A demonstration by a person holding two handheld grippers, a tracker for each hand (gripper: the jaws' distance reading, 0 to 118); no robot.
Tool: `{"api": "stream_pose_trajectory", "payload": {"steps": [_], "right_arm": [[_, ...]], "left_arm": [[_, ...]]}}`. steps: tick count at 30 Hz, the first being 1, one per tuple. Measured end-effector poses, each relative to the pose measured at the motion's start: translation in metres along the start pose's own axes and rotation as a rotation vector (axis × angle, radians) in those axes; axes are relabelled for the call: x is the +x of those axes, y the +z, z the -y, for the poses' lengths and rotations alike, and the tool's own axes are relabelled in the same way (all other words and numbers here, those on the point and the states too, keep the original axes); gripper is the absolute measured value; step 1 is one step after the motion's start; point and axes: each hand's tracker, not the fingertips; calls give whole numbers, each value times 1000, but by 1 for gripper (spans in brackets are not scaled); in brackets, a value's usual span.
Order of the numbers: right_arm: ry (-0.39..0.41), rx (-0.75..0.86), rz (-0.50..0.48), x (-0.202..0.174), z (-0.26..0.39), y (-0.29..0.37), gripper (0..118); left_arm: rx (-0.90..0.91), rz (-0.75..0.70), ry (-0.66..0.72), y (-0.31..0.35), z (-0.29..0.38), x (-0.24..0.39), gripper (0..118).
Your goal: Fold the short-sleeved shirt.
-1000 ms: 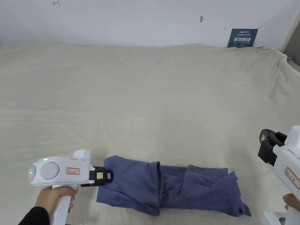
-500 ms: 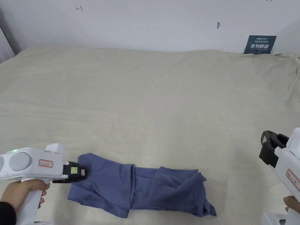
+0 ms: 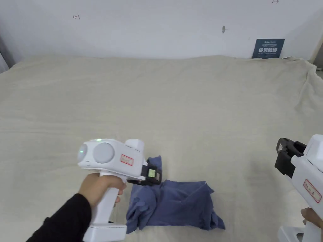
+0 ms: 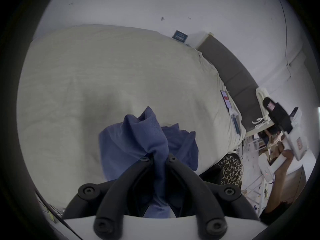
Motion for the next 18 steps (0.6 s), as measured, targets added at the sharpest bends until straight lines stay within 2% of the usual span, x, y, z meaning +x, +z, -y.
{"api": "stream_pose_trajectory", "payload": {"steps": [7,13,16,17,18], "right_arm": [[-11,-1,32,17,4,7,0],[-18,-5,51,27,7,12,0],[-22,-7,61,31,8,14,0],[-24,-6,64,31,8,15,0],[-25,-5,66,32,9,15,0]], "left_arm": [[-72,-35,-52,-88,14,56,10],[-103,-111,5,-141,33,72,12],[-76,-128,33,-146,37,76,26],[-67,-119,32,-144,37,78,34],[-62,-107,27,-142,37,79,46]]}}
